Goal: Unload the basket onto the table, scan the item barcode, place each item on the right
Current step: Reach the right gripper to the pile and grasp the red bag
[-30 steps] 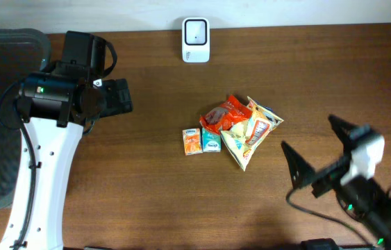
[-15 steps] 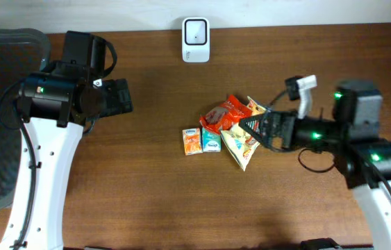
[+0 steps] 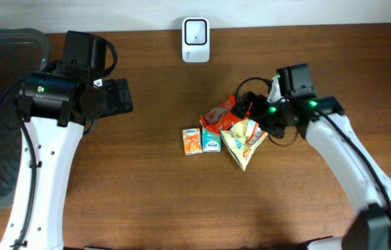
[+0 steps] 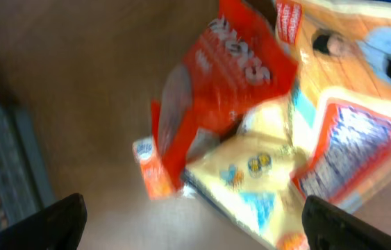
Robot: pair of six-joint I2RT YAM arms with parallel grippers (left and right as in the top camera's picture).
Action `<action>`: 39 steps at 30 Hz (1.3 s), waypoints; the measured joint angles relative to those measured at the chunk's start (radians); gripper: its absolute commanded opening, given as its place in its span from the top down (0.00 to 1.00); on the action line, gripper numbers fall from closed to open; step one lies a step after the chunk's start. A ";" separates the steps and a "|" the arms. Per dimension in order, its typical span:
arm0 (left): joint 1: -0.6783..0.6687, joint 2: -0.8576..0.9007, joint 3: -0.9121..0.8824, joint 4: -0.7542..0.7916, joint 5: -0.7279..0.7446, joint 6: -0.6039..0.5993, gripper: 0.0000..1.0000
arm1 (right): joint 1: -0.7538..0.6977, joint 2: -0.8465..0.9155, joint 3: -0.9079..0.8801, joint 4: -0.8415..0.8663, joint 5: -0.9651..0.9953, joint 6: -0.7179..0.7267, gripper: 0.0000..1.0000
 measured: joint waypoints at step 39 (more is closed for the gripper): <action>0.000 0.000 0.000 -0.002 0.000 0.000 0.01 | 0.100 0.365 0.252 -0.203 0.331 -0.058 0.96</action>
